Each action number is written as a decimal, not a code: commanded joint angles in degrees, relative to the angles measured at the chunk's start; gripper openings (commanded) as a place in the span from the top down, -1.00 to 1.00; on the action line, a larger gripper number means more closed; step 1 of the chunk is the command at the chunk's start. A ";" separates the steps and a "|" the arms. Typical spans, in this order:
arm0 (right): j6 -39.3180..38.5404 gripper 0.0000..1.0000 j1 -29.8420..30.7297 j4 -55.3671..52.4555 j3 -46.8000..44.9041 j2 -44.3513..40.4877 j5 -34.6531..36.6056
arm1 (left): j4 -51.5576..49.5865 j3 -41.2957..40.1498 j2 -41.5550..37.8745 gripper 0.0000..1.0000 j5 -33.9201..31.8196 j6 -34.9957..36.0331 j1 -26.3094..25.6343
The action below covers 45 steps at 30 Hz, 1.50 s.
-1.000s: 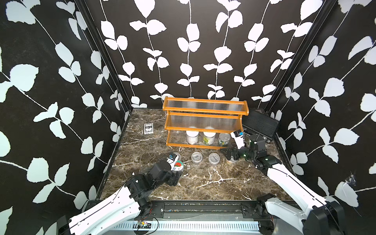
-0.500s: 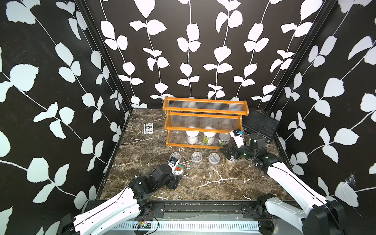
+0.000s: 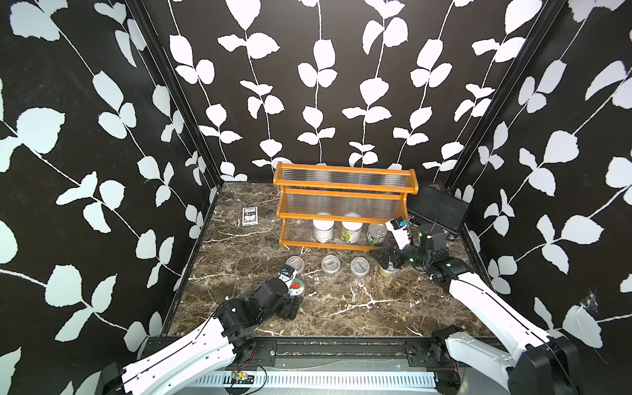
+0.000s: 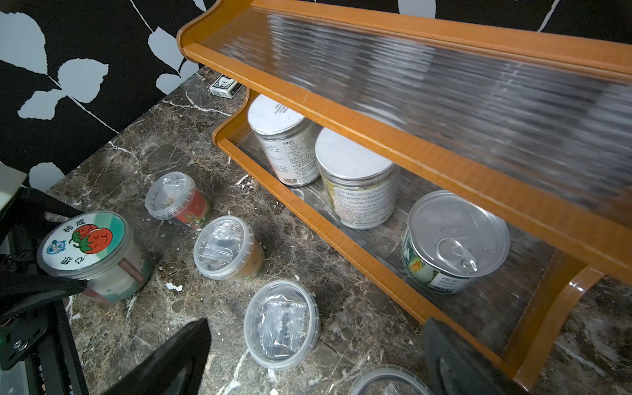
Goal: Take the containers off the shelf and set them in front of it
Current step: 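Place the container at the center of the board, then pick up a container from the shelf.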
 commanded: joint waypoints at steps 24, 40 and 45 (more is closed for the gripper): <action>1.54 -1.00 0.43 4.66 2.11 2.91 -6.60 | -5.22 17.81 8.91 -0.97 -4.10 10.41 1.73; 2.10 -1.00 2.63 2.21 0.49 -1.17 -0.36 | 31.97 24.27 41.50 -0.97 13.79 20.99 15.68; 2.11 -1.00 2.59 1.48 -0.75 -3.56 5.99 | 38.21 26.33 48.56 -0.97 10.63 19.16 15.65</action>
